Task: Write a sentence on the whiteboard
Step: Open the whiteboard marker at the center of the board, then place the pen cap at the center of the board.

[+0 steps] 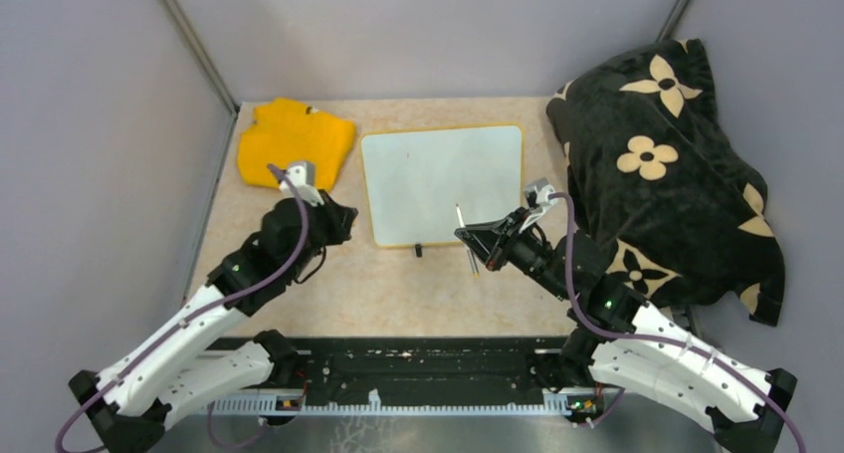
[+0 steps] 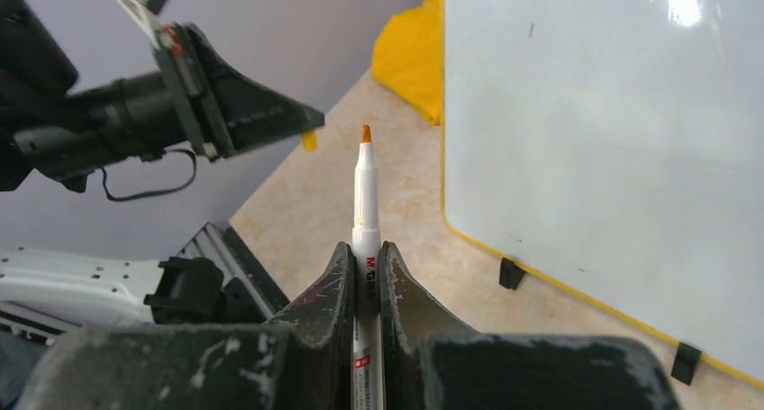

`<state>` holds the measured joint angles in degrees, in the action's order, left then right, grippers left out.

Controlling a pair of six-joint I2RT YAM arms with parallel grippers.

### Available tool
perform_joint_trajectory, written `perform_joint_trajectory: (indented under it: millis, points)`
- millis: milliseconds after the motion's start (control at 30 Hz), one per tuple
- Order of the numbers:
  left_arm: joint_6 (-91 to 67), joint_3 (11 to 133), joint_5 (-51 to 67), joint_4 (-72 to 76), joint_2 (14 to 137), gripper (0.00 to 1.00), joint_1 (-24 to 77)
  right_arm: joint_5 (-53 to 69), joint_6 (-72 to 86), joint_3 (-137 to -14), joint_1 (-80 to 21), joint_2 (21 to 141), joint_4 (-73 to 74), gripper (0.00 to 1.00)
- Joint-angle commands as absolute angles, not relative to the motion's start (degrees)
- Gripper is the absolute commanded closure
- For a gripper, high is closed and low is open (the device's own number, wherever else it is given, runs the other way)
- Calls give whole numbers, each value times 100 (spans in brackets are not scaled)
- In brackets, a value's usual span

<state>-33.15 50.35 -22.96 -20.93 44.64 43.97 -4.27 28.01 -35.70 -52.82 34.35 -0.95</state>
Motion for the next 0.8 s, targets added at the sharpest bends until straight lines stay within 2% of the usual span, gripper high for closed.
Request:
perform_joint_trajectory:
  millis: [0,133,400,767]
  points:
    - [-3805,4607,-2880,-3304,5171,100,4325,-825,2667,-3741,-5292,3351,47,100]
    - [-3824,4455,-2550,-3165,5790,100,4036,-711,2732,-3643,-5291,3235,44,100]
    - [-3746,4195,-1214,-2616,6809,100,2530,-673,2725,-3569,-5291,2942,42,100]
    - [-3952,4271,-1210,-2106,8163,100,2377,-476,2821,-3456,-5291,2837,-185,100]
